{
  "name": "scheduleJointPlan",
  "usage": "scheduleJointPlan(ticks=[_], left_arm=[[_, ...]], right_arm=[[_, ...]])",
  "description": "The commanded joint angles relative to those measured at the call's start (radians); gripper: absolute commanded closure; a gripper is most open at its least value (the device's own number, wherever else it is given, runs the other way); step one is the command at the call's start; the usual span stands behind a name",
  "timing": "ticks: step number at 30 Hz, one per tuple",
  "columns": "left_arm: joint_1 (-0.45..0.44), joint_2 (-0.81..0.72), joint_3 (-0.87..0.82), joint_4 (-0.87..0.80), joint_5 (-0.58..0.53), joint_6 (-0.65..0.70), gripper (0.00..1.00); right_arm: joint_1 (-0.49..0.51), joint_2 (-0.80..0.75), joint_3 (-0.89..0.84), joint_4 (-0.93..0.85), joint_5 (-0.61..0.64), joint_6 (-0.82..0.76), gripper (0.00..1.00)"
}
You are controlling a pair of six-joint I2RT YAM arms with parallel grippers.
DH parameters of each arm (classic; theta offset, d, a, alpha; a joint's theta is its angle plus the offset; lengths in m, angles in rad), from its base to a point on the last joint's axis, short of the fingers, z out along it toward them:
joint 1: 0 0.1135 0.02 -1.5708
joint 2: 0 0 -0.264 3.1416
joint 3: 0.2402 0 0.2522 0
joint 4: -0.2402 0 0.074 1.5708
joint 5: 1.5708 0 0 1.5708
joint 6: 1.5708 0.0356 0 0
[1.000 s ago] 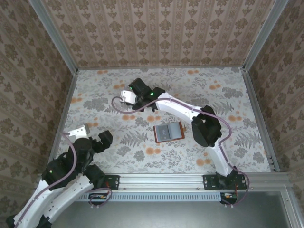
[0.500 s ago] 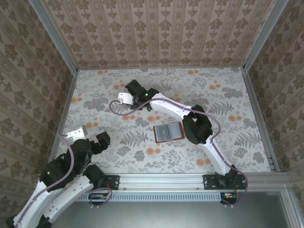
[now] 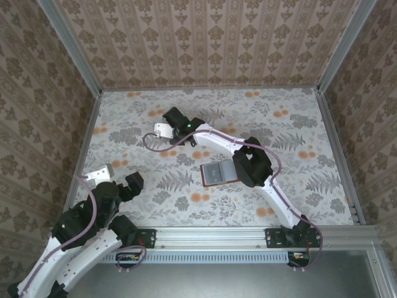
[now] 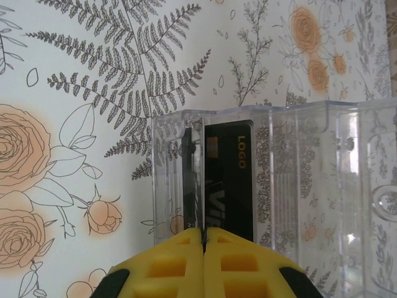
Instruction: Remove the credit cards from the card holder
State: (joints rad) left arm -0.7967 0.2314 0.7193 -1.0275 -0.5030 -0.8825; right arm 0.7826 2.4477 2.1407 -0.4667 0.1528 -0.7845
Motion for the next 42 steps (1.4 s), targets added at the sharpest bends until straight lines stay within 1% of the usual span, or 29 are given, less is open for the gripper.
scheduleJointPlan(ticks=[1,4,5,6,14,20,32,36,40,42], left_arm=[[0.004,-0.012,0.011,-0.026,-0.024,0.002,0.0],[0.005,-0.011,0.007,-0.025,-0.02,0.002,0.0],[0.004,-0.013,0.006,-0.025,-0.019,0.002,0.0],[0.005,-0.013,0.005,-0.024,-0.017,0.001,0.0],[0.006,-0.023,0.004,-0.027,-0.019,0.004,0.0],[0.004,-0.034,-0.01,-0.02,-0.012,0.004,0.0],[0.004,-0.035,-0.003,-0.022,0.01,0.013,0.0],[0.005,-0.028,-0.003,-0.01,0.027,0.025,0.0],[0.005,-0.004,-0.003,0.011,0.052,0.037,0.0],[0.005,0.015,-0.01,0.035,0.074,0.042,0.0]], right_arm=[[-0.005,0.028,0.031,0.031,0.041,0.005,0.82],[-0.005,0.032,0.029,0.054,0.073,0.001,0.8],[-0.005,0.033,0.027,0.062,0.082,0.002,0.75],[-0.006,0.034,0.025,0.069,0.09,0.003,0.71],[-0.003,0.031,0.02,0.133,0.173,0.011,0.7],[-0.006,0.03,0.021,0.169,0.219,0.006,0.67],[-0.008,0.022,0.001,0.179,0.218,0.032,0.66],[-0.008,-0.029,-0.024,0.181,0.212,0.082,0.66],[-0.008,-0.144,-0.113,0.221,0.202,0.163,0.67],[-0.008,-0.214,-0.175,0.241,0.205,0.232,0.67]])
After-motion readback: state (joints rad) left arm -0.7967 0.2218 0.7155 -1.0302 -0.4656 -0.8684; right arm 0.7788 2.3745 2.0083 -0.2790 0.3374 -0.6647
